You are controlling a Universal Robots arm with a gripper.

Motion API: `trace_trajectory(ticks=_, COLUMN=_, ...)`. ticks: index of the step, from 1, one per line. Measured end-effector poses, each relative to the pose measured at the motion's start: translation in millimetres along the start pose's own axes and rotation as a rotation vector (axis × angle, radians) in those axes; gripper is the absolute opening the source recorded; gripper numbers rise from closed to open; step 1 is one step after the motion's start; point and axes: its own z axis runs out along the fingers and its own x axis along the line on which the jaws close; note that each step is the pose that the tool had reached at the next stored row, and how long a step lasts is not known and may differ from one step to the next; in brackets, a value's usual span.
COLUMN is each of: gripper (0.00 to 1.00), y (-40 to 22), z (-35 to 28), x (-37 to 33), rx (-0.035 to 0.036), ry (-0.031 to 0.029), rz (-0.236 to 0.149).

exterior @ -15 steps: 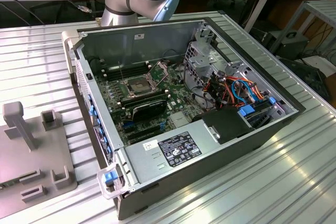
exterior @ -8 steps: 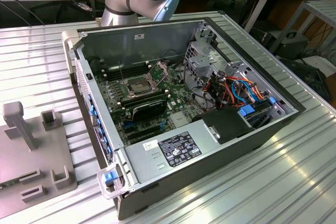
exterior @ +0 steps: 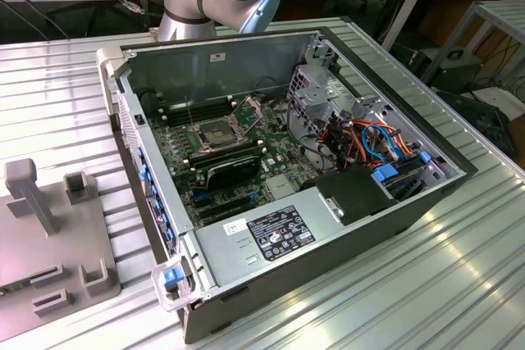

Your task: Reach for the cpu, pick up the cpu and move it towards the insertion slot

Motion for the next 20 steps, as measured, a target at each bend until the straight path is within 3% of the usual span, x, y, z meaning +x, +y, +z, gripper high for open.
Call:
trace_trajectory(ticks=4, gripper=0.55, y=0.1, z=-2.0, x=-0.1, rx=0.0, ry=0.0001, rz=0.0)
trace_trajectory(ticks=11, gripper=0.55, y=0.6, z=-14.3, x=0.2, rx=0.0001, ry=0.0016, rz=0.0)
trace_trajectory(ticks=20, gripper=0.55, y=1.0, z=-22.1, x=0.0, rx=0.0001, ry=0.0037, rz=0.0)
